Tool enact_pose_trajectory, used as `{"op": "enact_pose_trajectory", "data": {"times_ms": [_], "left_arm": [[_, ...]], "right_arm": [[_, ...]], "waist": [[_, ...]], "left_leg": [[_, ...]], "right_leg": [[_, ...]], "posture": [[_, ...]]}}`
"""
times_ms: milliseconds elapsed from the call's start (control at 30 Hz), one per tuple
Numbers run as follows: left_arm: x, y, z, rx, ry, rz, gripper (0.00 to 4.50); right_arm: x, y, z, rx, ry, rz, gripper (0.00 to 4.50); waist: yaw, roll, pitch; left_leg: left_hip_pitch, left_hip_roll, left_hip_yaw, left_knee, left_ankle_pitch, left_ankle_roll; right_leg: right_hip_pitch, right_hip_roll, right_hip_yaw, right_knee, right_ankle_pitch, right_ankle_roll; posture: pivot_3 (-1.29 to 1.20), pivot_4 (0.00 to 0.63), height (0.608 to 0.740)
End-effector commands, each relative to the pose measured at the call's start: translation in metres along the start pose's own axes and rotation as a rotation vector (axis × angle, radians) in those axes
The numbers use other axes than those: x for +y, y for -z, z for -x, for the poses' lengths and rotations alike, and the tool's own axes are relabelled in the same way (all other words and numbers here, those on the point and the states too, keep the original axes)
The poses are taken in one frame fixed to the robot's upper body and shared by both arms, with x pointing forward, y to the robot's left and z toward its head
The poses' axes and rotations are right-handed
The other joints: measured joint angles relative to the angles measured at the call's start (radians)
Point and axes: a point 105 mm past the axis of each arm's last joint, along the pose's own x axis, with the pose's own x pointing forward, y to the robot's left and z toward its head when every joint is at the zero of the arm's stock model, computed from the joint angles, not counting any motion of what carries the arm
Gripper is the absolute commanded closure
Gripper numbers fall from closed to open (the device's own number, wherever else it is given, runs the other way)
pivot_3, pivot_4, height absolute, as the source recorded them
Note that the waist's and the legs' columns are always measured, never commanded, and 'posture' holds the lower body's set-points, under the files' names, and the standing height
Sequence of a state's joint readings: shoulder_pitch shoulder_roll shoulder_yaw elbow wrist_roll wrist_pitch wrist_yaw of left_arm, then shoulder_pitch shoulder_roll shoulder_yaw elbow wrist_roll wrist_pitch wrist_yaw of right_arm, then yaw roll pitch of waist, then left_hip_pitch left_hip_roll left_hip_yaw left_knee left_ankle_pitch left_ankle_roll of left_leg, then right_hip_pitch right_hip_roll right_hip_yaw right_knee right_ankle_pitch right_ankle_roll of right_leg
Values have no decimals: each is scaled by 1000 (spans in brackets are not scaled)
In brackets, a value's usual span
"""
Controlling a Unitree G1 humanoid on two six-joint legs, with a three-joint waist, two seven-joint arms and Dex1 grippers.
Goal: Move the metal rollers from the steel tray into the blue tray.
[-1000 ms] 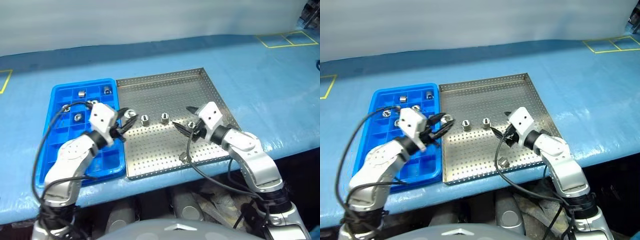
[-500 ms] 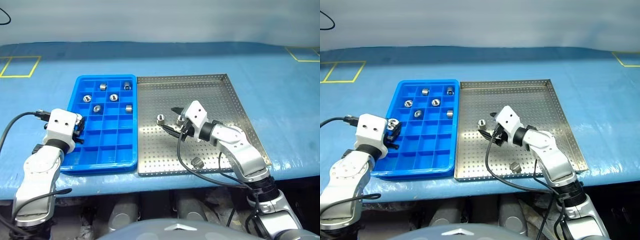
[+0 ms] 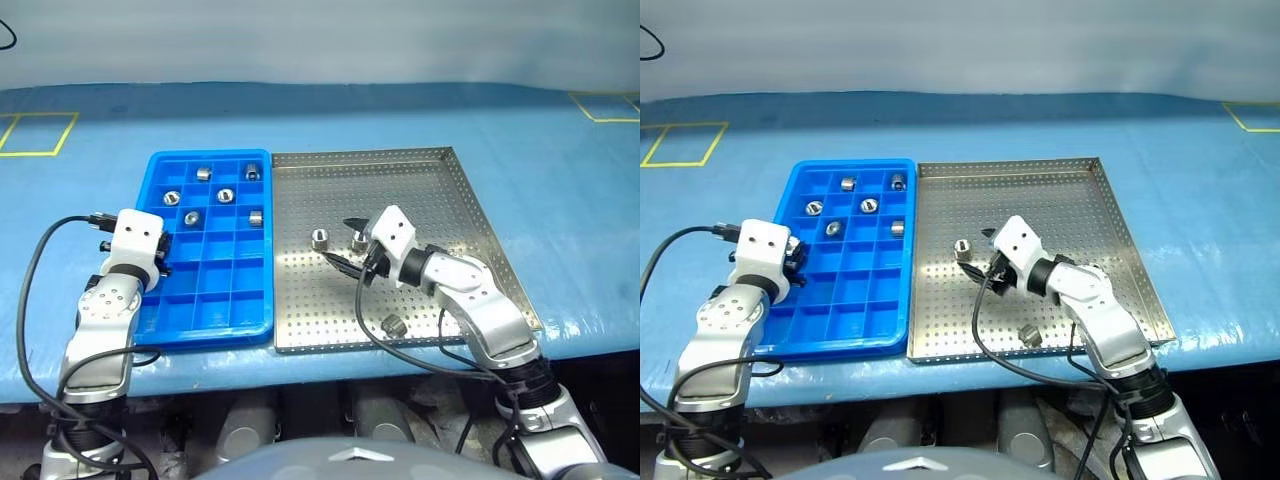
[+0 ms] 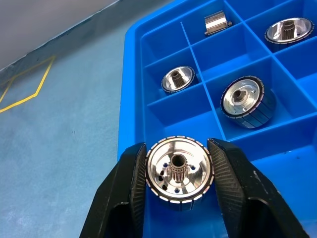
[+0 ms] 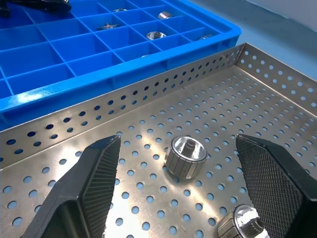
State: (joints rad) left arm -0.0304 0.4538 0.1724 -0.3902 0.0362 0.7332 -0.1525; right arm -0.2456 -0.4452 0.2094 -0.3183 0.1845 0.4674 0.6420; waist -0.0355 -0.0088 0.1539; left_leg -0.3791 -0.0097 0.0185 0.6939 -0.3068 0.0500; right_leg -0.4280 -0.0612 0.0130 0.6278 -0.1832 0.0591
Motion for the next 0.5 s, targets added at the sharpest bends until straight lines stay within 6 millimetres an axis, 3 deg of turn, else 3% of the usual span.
{"op": "enact_pose_trajectory", "data": {"times_ms": [33, 133, 333, 367, 433, 500], "left_arm": [[-1, -8, 5, -40, 15, -9, 2868], [-2, -7, 8, -36, 42, 5, 2868], [5, -10, 10, -52, -3, 18, 934], [3, -16, 10, -89, 7, 38, 654], [-11, -46, 14, -238, 101, 145, 654], [-19, -62, 18, -322, 165, 194, 654]], "right_arm": [[-5, -12, 6, -38, 29, 30, 565], [-6, -12, 6, -37, 31, 30, 565], [-7, -13, 4, -41, 36, 31, 565], [-7, -13, 4, -41, 37, 31, 565], [-8, -13, 5, -39, 44, 33, 565], [-9, -13, 6, -38, 50, 33, 565]], "waist": [[-3, 0, 0], [-3, 0, 0], [-2, 0, 0], [-2, 0, 0], [0, 0, 0], [3, -1, -1]], "left_leg": [[0, 0, 0, 0, 0, 0], [0, 0, 0, 0, 0, 0], [0, 0, 0, 0, 0, 0], [0, 0, 0, 0, 0, 0], [0, 0, 0, 0, 0, 0], [0, 0, 0, 0, 0, 0]], "right_leg": [[0, 0, 0, 0, 0, 0], [0, 0, 0, 0, 0, 0], [0, 0, 0, 0, 0, 0], [0, 0, 0, 0, 0, 0], [0, -1, 0, 0, 0, 0], [0, -2, 0, 0, 0, 0]], "posture": [[-105, 150, 740], [-105, 150, 740], [-97, 150, 740], [-99, 150, 740], [-99, 150, 740], [-112, 150, 740]]}}
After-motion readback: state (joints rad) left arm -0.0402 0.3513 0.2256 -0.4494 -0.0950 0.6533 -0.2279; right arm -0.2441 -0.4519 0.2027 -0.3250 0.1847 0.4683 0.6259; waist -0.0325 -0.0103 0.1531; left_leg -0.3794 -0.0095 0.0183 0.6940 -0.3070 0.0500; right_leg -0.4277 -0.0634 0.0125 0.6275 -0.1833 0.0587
